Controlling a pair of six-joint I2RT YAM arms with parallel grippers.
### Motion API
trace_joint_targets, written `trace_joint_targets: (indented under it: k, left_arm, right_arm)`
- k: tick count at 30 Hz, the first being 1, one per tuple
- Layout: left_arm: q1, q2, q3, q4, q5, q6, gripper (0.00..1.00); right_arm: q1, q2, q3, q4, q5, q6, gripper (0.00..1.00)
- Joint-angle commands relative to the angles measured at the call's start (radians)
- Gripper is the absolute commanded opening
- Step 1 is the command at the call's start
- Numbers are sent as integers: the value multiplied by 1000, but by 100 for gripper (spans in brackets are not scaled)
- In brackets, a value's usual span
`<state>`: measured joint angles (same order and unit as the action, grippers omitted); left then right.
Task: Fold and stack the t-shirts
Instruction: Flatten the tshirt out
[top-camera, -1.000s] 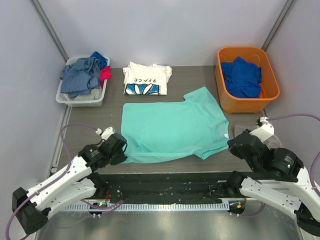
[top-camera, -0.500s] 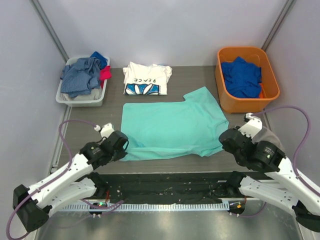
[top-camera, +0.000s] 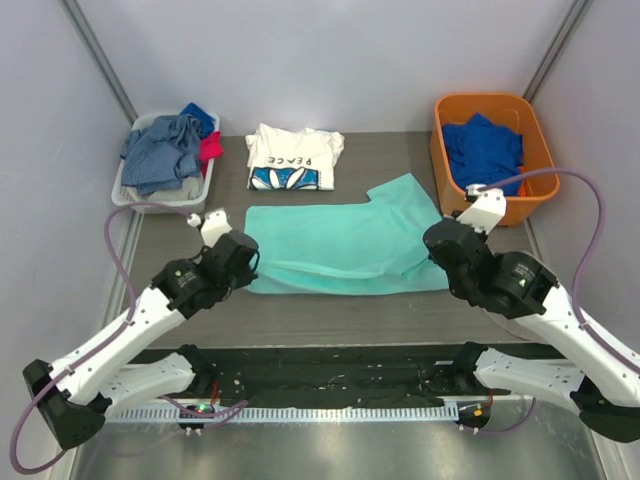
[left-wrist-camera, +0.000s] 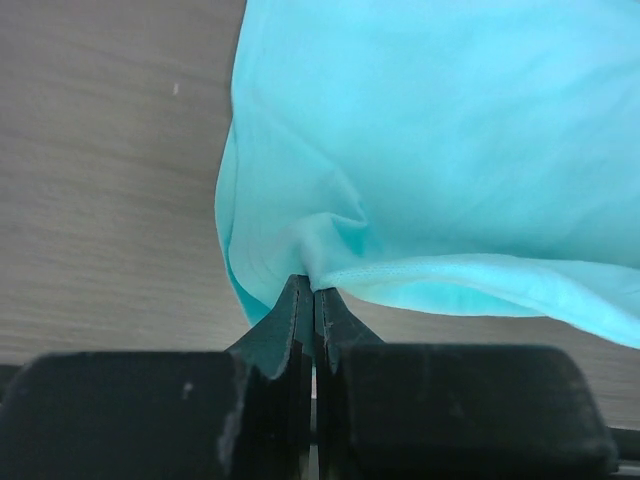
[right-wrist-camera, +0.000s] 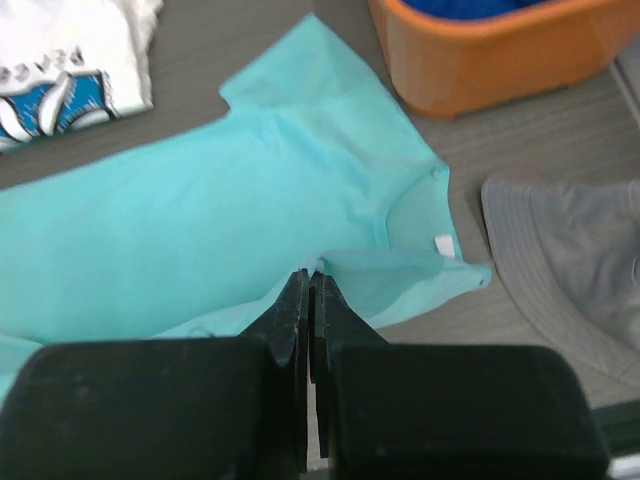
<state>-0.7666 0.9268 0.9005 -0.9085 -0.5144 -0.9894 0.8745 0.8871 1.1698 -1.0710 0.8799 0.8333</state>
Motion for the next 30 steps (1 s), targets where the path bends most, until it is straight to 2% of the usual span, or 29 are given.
trace_joint_targets:
  k: [1,6,11,14,19,20,25,29,30]
  left_arm:
    - [0,39,240,-1,-154,147,0]
    - [0,109,460,-6,-243,299,0]
    - [0,93,626,-64,-208,331,0]
    - [0,0,615,-96,-162,310,0]
    - [0,-206,514,-104,-47,245,0]
    - [0,-267,499,-104,11,242,0]
    - [9,-362,462,-154,125,195,0]
    - [67,-379,486,-191,174,215,0]
    - [87,-378,492,-197,209,221,0]
  right_arm:
    - [-5,44,190,250,132,-265,1]
    - [-6,163,330,458,186,-549,1]
    - [-5,202,527,425,71,-588,1]
    - [-5,171,580,312,-1,-536,1]
    - [-5,31,545,211,-146,-487,1]
    - [-5,20,548,192,-177,-479,1]
    - [-22,-52,573,74,-281,-456,1]
    - [-150,-69,606,17,-435,-468,1]
    - [-243,-71,634,7,-525,-476,1]
